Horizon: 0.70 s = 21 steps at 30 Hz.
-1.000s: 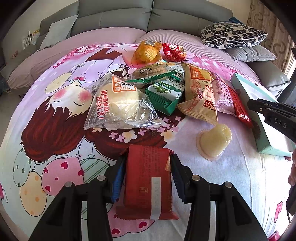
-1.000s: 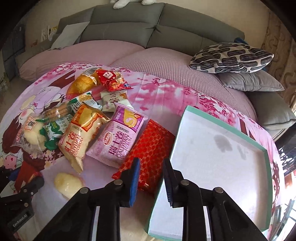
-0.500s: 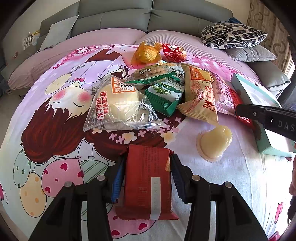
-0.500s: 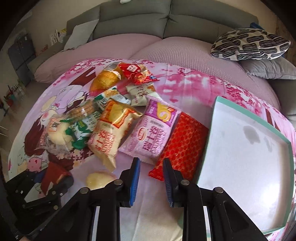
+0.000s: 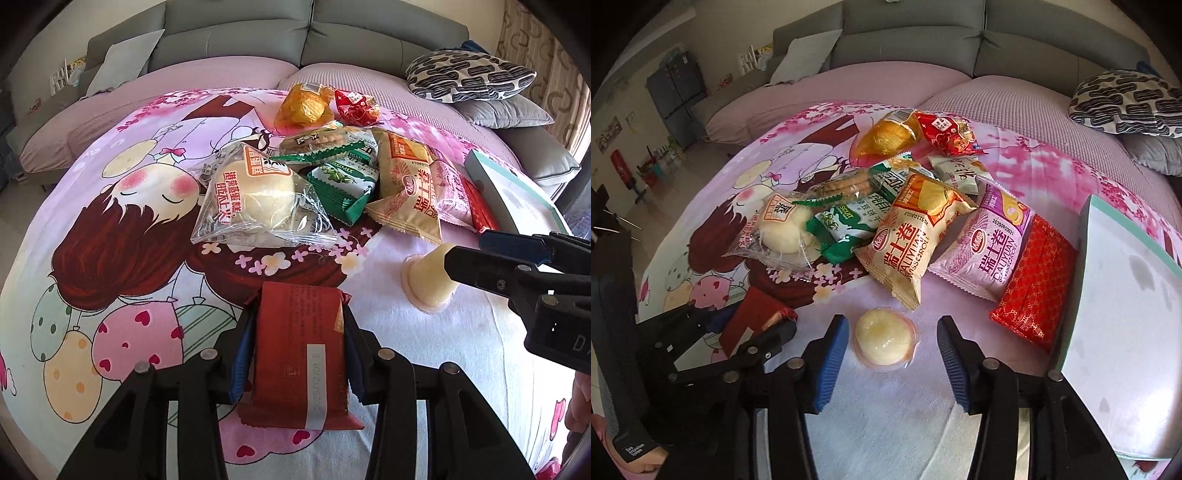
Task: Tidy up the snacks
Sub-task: 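Grasp the yellow jelly cup with the right gripper while the left gripper holds the wafer pack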
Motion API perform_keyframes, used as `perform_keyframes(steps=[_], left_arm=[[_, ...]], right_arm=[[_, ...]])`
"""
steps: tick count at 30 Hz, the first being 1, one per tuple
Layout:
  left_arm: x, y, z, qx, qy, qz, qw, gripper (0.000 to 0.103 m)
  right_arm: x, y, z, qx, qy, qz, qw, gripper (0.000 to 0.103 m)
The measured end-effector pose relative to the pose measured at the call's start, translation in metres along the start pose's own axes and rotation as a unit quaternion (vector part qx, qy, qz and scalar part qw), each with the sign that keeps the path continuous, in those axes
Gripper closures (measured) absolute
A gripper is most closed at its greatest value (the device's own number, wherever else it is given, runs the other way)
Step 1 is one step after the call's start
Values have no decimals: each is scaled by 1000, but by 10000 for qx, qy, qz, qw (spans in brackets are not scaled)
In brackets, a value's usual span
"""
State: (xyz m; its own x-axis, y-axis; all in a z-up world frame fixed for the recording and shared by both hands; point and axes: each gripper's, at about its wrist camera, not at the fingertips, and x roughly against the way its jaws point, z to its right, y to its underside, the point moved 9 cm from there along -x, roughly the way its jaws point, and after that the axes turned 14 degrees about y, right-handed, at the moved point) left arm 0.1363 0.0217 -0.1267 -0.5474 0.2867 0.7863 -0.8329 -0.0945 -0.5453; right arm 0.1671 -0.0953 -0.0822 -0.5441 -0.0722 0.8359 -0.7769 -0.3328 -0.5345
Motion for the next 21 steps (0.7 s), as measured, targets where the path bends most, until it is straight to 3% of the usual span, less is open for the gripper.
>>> perform_keyframes(steps=[11, 21], left_arm=[[3, 0, -7, 160, 238, 78, 9996, 58], [1, 0, -6, 130, 180, 81, 9997, 58]], right_arm=[[-30, 19, -20, 389, 163, -308, 9986, 48], [-36, 22, -20, 320, 290, -215, 9988, 48]])
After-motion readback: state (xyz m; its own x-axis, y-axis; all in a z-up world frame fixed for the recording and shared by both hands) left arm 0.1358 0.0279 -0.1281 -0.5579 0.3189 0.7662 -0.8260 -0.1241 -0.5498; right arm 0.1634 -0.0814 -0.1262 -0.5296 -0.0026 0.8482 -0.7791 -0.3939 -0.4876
